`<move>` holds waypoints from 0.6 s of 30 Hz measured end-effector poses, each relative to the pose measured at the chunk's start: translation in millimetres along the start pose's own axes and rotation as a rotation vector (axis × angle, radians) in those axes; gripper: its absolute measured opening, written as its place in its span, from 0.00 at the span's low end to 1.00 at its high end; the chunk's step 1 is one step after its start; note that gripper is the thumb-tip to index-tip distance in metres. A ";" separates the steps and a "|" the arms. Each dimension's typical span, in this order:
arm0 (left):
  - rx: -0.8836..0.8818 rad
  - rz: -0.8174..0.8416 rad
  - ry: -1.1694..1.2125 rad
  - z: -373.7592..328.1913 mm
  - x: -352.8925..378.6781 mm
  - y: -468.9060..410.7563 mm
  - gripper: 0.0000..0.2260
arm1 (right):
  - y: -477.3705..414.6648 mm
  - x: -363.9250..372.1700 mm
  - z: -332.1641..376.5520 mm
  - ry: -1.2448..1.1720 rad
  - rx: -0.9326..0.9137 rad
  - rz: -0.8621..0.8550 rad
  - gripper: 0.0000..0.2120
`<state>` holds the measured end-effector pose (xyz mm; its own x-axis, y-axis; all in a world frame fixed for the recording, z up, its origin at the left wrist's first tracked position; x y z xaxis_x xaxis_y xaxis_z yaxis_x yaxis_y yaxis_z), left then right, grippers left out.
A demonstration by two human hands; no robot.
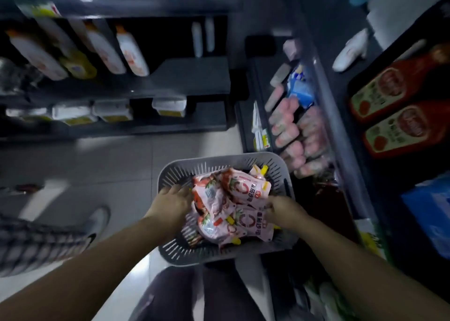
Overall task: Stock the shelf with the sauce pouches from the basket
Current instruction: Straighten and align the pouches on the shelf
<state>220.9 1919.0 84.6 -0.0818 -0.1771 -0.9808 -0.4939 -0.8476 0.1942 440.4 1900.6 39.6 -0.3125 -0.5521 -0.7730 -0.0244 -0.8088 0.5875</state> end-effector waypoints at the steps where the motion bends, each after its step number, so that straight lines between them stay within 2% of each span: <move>1: 0.003 0.062 -0.005 -3.2 12.5 -5.2 0.26 | -5.2 13.8 -1.4 -0.023 0.010 0.033 0.06; 3: 0.021 0.198 0.002 -13.5 41.7 -13.8 0.26 | -16.7 39.2 -6.1 -0.060 0.064 0.075 0.09; 7: 0.141 0.211 -0.013 -28.4 84.3 -41.5 0.26 | -38.3 86.2 -15.7 -0.211 0.211 0.111 0.13; 9: 0.216 0.217 -0.006 -37.3 101.4 -54.8 0.27 | -48.9 103.1 -22.9 -0.400 0.358 0.083 0.15; 12: 0.327 0.198 -0.118 -44.6 125.2 -71.5 0.27 | -56.4 118.4 -27.7 -0.898 0.696 0.025 0.10; 14: 0.431 0.220 -0.170 -52.3 146.9 -76.6 0.26 | -58.9 132.5 -22.9 -1.239 0.946 0.065 0.10; 16: 0.472 0.227 -0.230 -54.5 158.9 -83.2 0.26 | -70.2 148.4 -14.0 -1.577 1.103 0.078 0.18; 18: 0.468 0.207 -0.193 -53.3 173.2 -84.9 0.26 | -81.5 162.7 -6.6 -1.862 1.201 0.029 0.33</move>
<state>294.8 1933.6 -100.8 -0.3537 -0.1840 -0.9171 -0.7797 -0.4835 0.3978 397.8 1875.3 -135.6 -0.5901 0.7917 -0.1580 -0.1765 0.0644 0.9822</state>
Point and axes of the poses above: each hand's wrist, its own y-axis away from the middle knuckle, its own x-axis out of the palm, z = x × y, the point moved 10 cm from there along -y, towards the middle knuckle, and after that the axes turned 13 degrees about -z, right-handed, at the moved point
